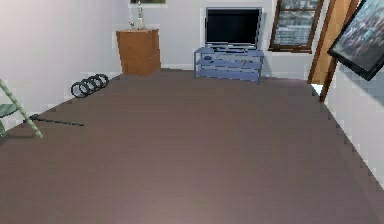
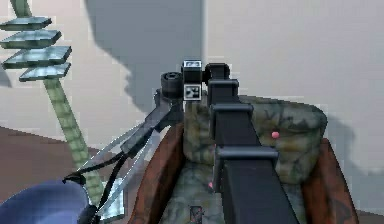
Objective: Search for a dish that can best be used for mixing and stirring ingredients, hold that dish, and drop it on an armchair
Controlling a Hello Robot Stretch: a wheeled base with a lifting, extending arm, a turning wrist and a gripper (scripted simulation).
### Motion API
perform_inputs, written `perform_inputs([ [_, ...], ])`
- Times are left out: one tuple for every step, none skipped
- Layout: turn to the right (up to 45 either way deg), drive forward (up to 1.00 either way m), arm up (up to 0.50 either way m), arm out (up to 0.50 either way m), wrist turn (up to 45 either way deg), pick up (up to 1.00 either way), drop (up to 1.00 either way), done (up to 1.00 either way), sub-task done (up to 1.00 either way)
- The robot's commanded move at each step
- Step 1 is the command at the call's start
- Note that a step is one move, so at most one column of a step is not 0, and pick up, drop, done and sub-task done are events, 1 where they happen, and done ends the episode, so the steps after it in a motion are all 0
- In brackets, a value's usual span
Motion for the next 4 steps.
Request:
perform_inputs([
  [0.0, 0.0, 0.0, 0.0, 45.0, 0.0, 0.0, 0.0, 0.0],
  [0.0, 0.0, 0.0, 0.0, 45.0, 0.0, 0.0, 0.0, 0.0],
  [0.0, 0.0, 0.0, 0.0, 45.0, 0.0, 0.0, 0.0, 0.0],
  [0.0, 0.0, 0.0, 0.0, 36.0, 0.0, 0.0, 0.0, 0.0],
])
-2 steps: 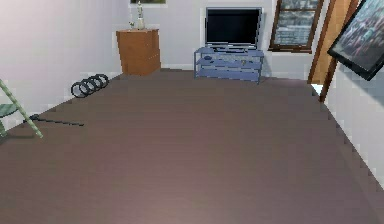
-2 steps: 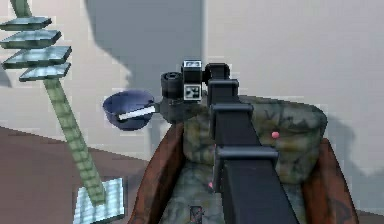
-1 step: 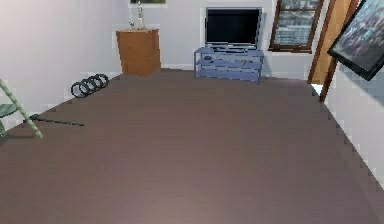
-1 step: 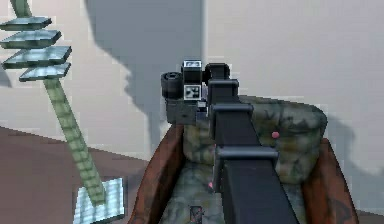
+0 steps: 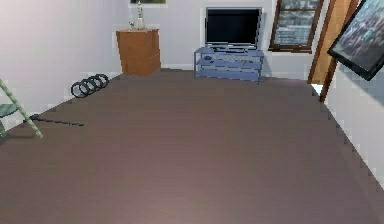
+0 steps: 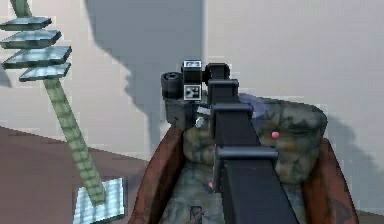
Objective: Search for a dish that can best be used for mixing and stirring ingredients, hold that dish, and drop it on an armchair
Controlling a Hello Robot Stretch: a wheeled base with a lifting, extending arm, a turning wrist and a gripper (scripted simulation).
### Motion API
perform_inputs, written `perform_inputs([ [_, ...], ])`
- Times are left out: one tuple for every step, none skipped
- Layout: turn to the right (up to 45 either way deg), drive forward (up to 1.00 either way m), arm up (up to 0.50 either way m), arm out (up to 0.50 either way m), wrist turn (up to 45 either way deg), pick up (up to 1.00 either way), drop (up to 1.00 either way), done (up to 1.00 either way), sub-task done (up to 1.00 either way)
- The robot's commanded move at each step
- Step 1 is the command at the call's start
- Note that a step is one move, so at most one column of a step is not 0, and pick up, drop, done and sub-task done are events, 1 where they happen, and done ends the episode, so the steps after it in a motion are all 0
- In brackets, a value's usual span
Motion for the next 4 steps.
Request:
perform_inputs([
  [0.0, 0.0, -0.38, 0.0, 0.0, 0.0, 0.0, 0.0, 0.0],
  [0.0, 0.0, -0.32, 0.0, 0.0, 0.0, 0.0, 0.0, 0.0],
  [0.0, 0.0, 0.0, 0.0, 0.0, 0.0, 1.0, 0.0, 0.0],
  [0.0, 0.0, 0.1, 0.0, 0.0, 0.0, 0.0, 0.0, 0.0],
])
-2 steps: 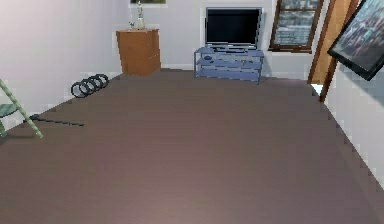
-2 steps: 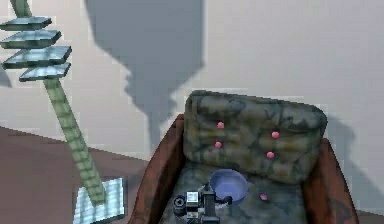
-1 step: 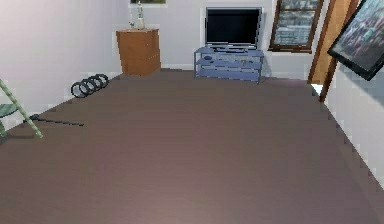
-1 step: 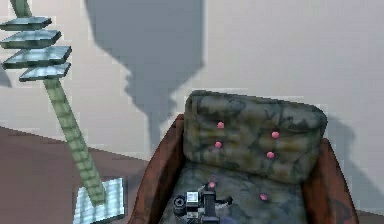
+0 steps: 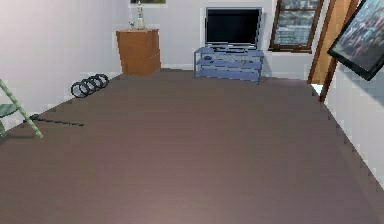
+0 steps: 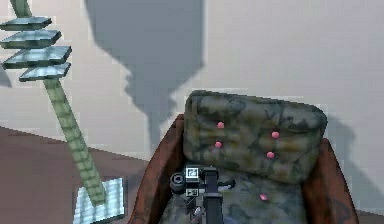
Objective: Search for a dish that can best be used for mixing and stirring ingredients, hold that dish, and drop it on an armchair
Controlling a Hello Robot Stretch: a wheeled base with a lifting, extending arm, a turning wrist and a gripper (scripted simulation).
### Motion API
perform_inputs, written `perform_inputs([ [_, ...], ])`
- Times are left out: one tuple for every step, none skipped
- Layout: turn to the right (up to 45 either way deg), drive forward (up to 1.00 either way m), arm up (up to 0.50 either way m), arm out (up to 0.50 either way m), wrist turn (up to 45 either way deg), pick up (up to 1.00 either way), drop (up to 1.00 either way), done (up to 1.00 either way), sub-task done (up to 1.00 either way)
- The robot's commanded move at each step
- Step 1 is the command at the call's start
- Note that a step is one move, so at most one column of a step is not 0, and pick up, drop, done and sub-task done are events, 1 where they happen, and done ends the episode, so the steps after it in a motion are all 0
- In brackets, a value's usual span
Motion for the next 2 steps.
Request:
perform_inputs([
  [0.0, 0.0, 0.0, -0.08, 0.0, 0.0, 0.0, 0.0, 0.0],
  [0.0, 0.0, 0.0, 0.0, 0.0, 0.0, 0.0, 1.0, 0.0],
])
